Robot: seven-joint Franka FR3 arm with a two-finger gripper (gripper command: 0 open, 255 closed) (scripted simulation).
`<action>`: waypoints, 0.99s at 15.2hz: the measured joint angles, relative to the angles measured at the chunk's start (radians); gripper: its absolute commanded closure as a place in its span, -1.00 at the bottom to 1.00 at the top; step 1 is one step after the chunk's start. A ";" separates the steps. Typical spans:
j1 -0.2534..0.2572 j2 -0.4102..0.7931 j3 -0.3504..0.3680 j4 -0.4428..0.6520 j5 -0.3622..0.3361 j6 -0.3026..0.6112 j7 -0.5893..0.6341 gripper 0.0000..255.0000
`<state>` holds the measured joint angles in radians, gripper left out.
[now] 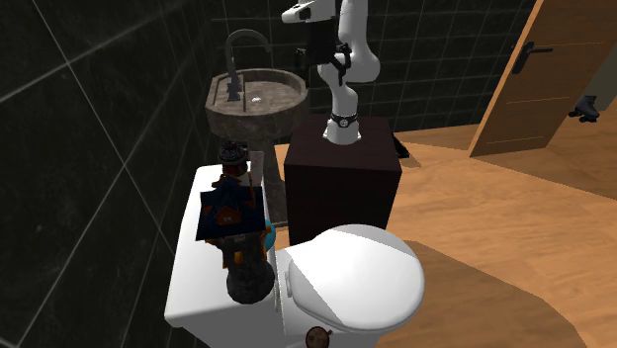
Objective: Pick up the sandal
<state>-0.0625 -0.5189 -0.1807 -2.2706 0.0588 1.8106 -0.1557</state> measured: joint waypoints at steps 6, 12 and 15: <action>-0.024 0.198 -0.086 0.088 0.016 0.062 -0.072 -1.00; -0.049 0.414 -0.157 0.215 0.068 0.097 -0.145 -1.00; -0.070 0.534 -0.186 0.297 0.107 0.100 -0.188 -1.00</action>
<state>-0.1322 0.0147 -0.3671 -1.9731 0.1662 1.9108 -0.3433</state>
